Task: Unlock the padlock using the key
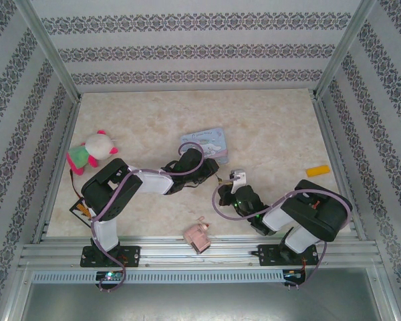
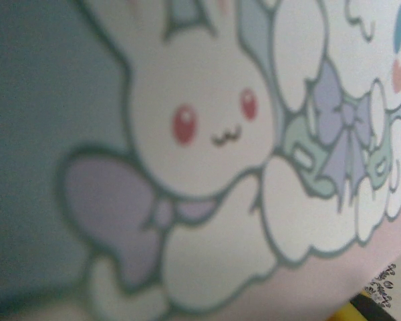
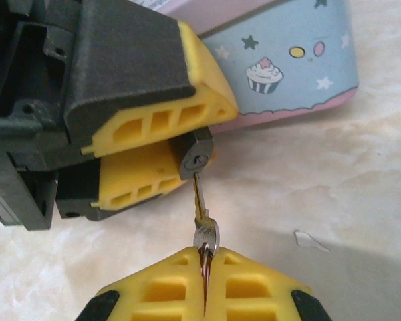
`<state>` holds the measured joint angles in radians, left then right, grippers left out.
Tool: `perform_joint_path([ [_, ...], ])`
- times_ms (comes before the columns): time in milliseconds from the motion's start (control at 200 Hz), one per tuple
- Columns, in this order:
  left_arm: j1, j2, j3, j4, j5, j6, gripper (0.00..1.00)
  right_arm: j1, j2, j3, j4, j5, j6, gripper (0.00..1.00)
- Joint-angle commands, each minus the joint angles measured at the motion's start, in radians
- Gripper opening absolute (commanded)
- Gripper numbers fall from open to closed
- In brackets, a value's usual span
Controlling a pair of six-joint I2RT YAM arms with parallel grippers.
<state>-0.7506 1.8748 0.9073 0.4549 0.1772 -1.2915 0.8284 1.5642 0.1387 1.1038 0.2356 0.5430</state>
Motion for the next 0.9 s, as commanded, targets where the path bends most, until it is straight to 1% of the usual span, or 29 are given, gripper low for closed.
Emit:
perform_joint_path([
  [0,-0.003,0.025,0.011,0.04,0.042,-0.052,0.05,0.015,-0.019,-0.026,0.018,0.037,-0.002,0.0],
  [240,-0.003,0.032,0.008,0.047,0.047,-0.057,0.05,0.018,-0.039,-0.012,-0.008,0.056,-0.019,0.0],
  [610,-0.003,0.032,0.007,0.046,0.053,-0.055,0.05,0.018,0.002,0.042,-0.005,0.049,-0.043,0.0],
  [894,-0.003,0.032,0.005,0.053,0.056,-0.055,0.05,0.012,0.007,0.046,-0.007,0.056,-0.041,0.0],
])
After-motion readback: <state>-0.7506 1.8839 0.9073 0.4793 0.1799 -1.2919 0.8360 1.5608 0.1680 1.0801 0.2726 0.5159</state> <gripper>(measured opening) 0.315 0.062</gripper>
